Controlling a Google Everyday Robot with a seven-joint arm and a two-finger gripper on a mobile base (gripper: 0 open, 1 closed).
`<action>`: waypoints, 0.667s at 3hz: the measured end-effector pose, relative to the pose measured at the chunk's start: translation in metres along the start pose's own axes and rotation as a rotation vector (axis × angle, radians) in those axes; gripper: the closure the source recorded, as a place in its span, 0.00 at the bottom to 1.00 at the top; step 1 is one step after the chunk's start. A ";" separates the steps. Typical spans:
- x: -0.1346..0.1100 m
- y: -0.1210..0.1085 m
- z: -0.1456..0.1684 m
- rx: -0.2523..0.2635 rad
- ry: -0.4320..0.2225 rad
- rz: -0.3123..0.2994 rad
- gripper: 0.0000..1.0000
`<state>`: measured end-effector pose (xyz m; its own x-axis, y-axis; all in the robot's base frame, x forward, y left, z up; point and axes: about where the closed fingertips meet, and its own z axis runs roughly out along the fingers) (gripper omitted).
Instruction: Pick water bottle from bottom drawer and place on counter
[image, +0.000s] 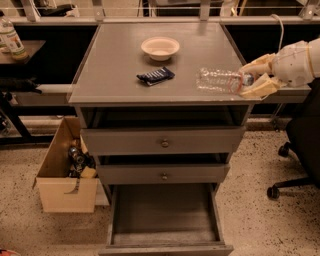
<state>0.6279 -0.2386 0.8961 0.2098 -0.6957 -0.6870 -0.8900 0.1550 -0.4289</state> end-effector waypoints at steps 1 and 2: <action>-0.012 -0.020 0.004 0.017 -0.012 0.013 1.00; -0.013 -0.037 0.015 0.019 -0.019 0.040 1.00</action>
Offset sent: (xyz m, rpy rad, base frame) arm 0.0611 0.0142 0.0240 0.0572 0.0282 -0.0550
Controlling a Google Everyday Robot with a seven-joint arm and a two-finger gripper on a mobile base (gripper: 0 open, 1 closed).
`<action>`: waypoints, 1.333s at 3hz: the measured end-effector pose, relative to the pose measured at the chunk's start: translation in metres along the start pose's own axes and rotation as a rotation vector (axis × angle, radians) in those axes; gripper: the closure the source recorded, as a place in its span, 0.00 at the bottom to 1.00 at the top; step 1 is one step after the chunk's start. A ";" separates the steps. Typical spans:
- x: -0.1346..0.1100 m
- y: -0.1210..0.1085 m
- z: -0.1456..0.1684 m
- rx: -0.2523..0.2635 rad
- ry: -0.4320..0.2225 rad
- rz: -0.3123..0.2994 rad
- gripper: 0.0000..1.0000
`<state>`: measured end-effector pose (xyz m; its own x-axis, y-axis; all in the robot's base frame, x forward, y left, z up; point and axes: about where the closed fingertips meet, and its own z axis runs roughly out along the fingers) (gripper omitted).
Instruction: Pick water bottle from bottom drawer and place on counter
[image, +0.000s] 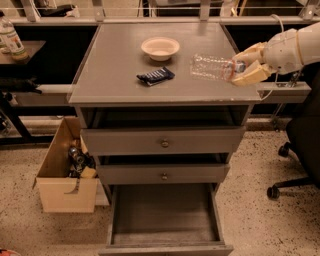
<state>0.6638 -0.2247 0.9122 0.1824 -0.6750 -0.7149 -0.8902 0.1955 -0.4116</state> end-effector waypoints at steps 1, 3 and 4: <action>0.006 -0.015 0.014 -0.001 0.006 0.044 1.00; 0.037 -0.044 0.037 0.031 0.068 0.199 1.00; 0.049 -0.050 0.048 0.021 0.089 0.245 0.82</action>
Offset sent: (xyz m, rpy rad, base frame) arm 0.0644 -0.0131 -0.0195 0.0409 0.1273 -0.1695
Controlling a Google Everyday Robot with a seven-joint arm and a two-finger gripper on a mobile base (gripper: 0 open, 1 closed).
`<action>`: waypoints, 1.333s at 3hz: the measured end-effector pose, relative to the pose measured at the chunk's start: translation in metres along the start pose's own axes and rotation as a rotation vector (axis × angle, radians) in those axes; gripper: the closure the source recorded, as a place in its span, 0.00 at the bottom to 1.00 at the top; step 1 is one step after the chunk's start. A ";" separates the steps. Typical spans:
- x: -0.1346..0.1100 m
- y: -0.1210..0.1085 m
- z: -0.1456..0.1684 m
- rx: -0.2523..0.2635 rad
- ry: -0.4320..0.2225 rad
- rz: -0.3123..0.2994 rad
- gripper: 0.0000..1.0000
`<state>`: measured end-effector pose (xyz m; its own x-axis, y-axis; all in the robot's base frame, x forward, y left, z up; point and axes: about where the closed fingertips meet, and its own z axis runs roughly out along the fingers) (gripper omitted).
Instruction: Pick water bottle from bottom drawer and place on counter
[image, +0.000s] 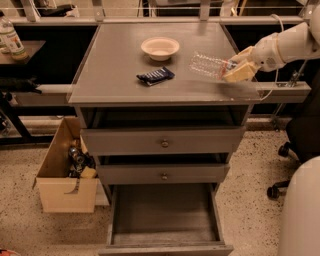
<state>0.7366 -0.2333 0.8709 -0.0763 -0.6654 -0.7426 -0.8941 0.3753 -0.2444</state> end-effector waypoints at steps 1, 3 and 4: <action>0.008 -0.006 0.011 -0.010 0.012 0.034 0.51; 0.011 -0.010 0.022 -0.025 0.009 0.058 0.04; 0.010 -0.012 0.024 -0.030 0.004 0.059 0.00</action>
Offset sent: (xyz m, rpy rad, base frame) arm 0.0229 -0.0096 -0.0130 0.0107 0.0594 -0.0351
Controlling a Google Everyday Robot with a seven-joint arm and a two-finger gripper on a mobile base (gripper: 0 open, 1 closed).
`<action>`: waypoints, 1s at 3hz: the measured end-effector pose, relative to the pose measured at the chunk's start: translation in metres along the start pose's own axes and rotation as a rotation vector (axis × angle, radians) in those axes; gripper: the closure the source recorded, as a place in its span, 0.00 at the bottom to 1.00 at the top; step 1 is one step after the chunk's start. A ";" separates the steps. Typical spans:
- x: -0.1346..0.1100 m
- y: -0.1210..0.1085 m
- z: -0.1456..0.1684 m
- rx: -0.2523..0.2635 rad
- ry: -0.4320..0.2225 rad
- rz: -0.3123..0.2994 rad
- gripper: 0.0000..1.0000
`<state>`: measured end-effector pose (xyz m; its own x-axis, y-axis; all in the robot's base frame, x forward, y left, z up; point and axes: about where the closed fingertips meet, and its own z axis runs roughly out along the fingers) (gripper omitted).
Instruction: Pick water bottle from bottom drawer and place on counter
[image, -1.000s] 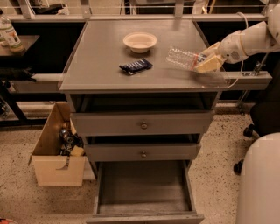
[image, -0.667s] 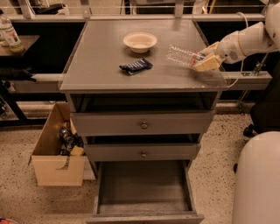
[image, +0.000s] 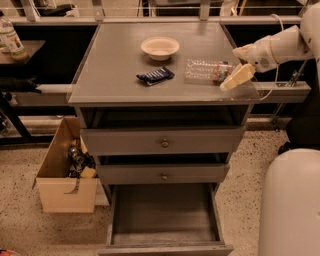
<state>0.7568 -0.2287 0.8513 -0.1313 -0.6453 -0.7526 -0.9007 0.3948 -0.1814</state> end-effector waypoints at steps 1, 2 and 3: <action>-0.003 -0.004 -0.007 0.015 -0.019 -0.006 0.00; -0.016 -0.010 -0.029 0.058 -0.051 -0.042 0.00; -0.036 -0.013 -0.056 0.106 -0.085 -0.100 0.00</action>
Offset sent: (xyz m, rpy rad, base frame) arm -0.0097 -0.0320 0.0780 0.0246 -0.1928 -0.0189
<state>0.7503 -0.2474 0.9166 -0.0034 -0.6291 -0.7773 -0.8584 0.4005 -0.3205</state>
